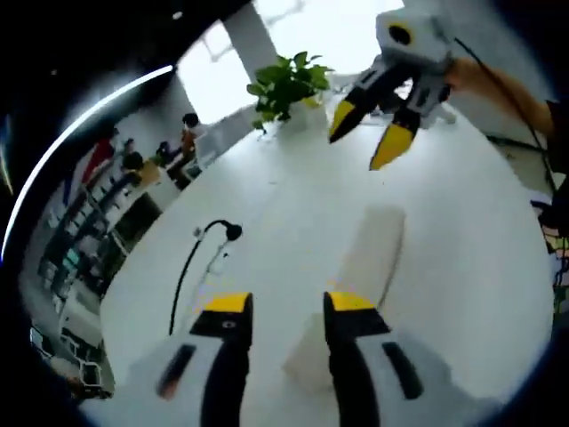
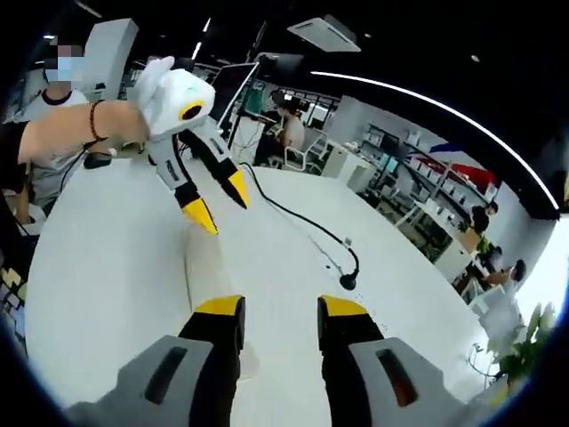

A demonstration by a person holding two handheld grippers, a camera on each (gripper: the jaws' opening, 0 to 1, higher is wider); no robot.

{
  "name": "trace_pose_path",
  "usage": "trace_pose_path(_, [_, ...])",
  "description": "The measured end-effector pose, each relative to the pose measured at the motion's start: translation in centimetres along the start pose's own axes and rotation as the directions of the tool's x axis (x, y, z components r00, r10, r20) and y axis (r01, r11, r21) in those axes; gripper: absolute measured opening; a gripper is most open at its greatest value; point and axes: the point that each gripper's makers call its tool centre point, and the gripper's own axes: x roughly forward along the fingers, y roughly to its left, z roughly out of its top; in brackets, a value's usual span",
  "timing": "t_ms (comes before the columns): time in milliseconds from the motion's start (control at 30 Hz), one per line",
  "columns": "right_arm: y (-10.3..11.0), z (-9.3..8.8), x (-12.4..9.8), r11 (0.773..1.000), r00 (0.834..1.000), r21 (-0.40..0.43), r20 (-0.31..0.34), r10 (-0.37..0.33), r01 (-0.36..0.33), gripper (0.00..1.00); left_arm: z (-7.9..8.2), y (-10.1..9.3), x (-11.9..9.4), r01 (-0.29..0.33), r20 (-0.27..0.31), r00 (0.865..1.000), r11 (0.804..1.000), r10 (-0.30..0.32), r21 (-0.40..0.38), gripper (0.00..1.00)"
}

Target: Arrange the utensils inside the cutlery case until each visible utensil rests in its matching compartment.

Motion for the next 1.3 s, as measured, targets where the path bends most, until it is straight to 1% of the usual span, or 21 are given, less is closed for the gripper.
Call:
trace_pose_path(33, [0.2, -0.3, 0.3, 1.000, 1.000, -0.013, -0.016, 0.015, -0.015, 0.40, -0.2, 0.3, 0.2, -0.020, -0.023, 1.000, 1.000, 0.021, 0.018, 0.51])
trace_pose_path(67, [0.4, -0.6, 0.6, 1.000, 0.999, -0.018, -0.032, 0.021, -0.022, 0.42, -0.5, 0.5, 0.4, -0.025, -0.048, 0.998, 0.997, 0.028, 0.076, 0.55])
trace_pose_path(100, [0.7, -1.1, 1.0, 0.999, 0.998, -0.034, -0.056, 0.040, -0.042, 0.44, -0.8, 0.0, 0.7, 0.015, -0.074, 0.997, 0.987, -0.003, 0.161, 0.55])
trace_pose_path(133, [0.8, -1.4, 1.3, 0.997, 0.996, -0.061, -0.076, 0.046, -0.051, 0.44, -1.0, -0.5, 0.9, 0.047, -0.090, 0.995, 0.982, -0.031, 0.183, 0.56])
trace_pose_path(200, [1.2, -2.7, 2.0, 0.995, 0.987, -0.020, -0.132, 0.091, -0.094, 0.51, -2.0, -2.1, 1.2, 0.148, -0.143, 0.981, 0.981, -0.130, 0.125, 0.61])
trace_pose_path(233, [2.2, -3.4, 2.3, 0.989, 0.976, 0.029, -0.160, 0.148, -0.145, 0.60, -2.2, -2.6, 1.3, 0.187, -0.154, 0.974, 0.975, -0.168, 0.119, 0.65])
trace_pose_path(267, [2.5, -3.7, 2.5, 0.985, 0.968, 0.036, -0.177, 0.175, -0.171, 0.65, -2.6, -3.2, 1.4, 0.230, -0.171, 0.963, 0.965, -0.208, 0.125, 0.68])
trace_pose_path(367, [4.1, -4.5, 3.3, 0.968, 0.942, 0.047, -0.224, 0.251, -0.247, 0.71, -3.9, -4.1, 1.5, 0.293, -0.233, 0.936, 0.950, -0.263, 0.108, 0.77])
trace_pose_path(400, [4.3, -4.6, 3.3, 0.965, 0.937, 0.056, -0.231, 0.263, -0.257, 0.73, -4.2, -4.2, 1.7, 0.301, -0.234, 0.934, 0.948, -0.270, 0.104, 0.79])
trace_pose_path(433, [5.2, -5.1, 3.4, 0.950, 0.917, 0.059, -0.252, 0.310, -0.305, 0.72, -4.4, -4.3, 1.8, 0.306, -0.237, 0.932, 0.947, -0.276, 0.101, 0.84])
trace_pose_path(500, [6.1, -6.0, 3.7, 0.934, 0.888, 0.067, -0.291, 0.356, -0.352, 0.71, -5.2, -4.7, 1.9, 0.335, -0.256, 0.917, 0.938, -0.305, 0.083, 0.88])
trace_pose_path(533, [6.3, -6.4, 3.8, 0.929, 0.877, 0.070, -0.312, 0.365, -0.362, 0.69, -5.7, -4.7, 1.9, 0.344, -0.272, 0.910, 0.936, -0.313, 0.075, 0.88])
trace_pose_path(633, [5.5, -6.8, 4.9, 0.933, 0.871, 0.055, -0.340, 0.353, -0.357, 0.66, -6.7, -4.2, 2.2, 0.337, -0.306, 0.902, 0.940, -0.305, 0.057, 0.82])
trace_pose_path(667, [5.4, -6.8, 5.1, 0.932, 0.870, 0.056, -0.342, 0.354, -0.357, 0.64, -7.1, -3.7, 2.3, 0.314, -0.322, 0.902, 0.949, -0.287, 0.033, 0.80])
trace_pose_path(733, [5.6, -6.4, 5.4, 0.930, 0.873, 0.070, -0.325, 0.364, -0.362, 0.56, -7.3, -3.9, 2.4, 0.323, -0.328, 0.896, 0.946, -0.300, 0.018, 0.75])
trace_pose_path(833, [6.5, -6.2, 5.8, 0.917, 0.860, 0.090, -0.322, 0.396, -0.389, 0.53, -7.4, -3.9, 2.8, 0.351, -0.323, 0.887, 0.936, -0.329, 0.010, 0.73])
trace_pose_path(900, [6.2, -6.6, 6.1, 0.921, 0.851, 0.083, -0.358, 0.384, -0.381, 0.52, -7.5, -4.0, 3.0, 0.353, -0.328, 0.883, 0.936, -0.335, -0.004, 0.71])
trace_pose_path(1000, [6.1, -6.8, 6.3, 0.920, 0.845, 0.097, -0.368, 0.389, -0.381, 0.50, -7.5, -4.3, 3.0, 0.362, -0.338, 0.873, 0.931, -0.352, -0.033, 0.66])
trace_pose_path(1067, [5.8, -7.1, 6.1, 0.927, 0.845, 0.077, -0.389, 0.367, -0.367, 0.40, -7.4, -4.5, 3.0, 0.372, -0.338, 0.872, 0.928, -0.355, -0.017, 0.65])
trace_pose_path(1167, [6.1, -7.2, 5.8, 0.917, 0.830, 0.094, -0.397, 0.391, -0.387, 0.40, -7.4, -4.6, 3.0, 0.379, -0.335, 0.869, 0.925, -0.365, -0.024, 0.64])
trace_pose_path(1300, [6.3, -7.4, 6.0, 0.916, 0.815, 0.060, -0.437, 0.380, -0.396, 0.41, -7.5, -5.0, 2.9, 0.384, -0.360, 0.850, 0.921, -0.383, -0.075, 0.59])
